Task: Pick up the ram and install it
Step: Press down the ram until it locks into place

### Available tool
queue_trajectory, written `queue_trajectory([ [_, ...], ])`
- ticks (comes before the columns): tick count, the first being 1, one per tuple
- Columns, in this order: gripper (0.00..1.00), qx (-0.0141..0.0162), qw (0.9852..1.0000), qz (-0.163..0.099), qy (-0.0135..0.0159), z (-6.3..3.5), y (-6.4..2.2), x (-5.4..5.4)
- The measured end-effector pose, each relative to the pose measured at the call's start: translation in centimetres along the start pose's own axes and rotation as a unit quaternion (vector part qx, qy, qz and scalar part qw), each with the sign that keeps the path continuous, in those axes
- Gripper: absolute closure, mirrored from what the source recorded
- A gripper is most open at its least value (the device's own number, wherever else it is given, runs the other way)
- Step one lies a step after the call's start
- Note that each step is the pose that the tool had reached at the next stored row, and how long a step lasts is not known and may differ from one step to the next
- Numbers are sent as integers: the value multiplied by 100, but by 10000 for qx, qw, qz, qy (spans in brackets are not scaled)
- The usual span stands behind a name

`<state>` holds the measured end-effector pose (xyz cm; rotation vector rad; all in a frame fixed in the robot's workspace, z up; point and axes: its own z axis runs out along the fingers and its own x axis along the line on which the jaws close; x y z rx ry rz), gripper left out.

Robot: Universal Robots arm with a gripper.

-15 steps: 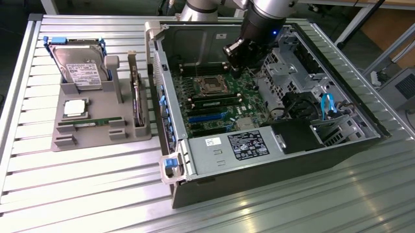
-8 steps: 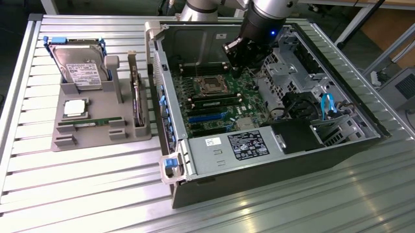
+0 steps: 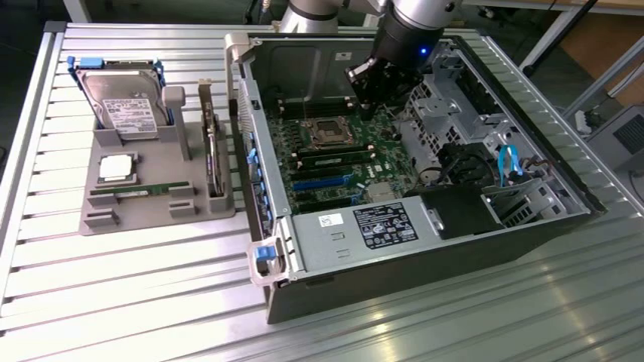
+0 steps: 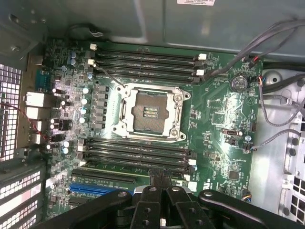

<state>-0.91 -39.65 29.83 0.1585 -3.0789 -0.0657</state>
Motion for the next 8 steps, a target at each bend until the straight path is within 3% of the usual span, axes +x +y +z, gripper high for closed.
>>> queue_trajectory([
  [8, 90, -5, 10000, 0, -1, 0, 0, 0],
])
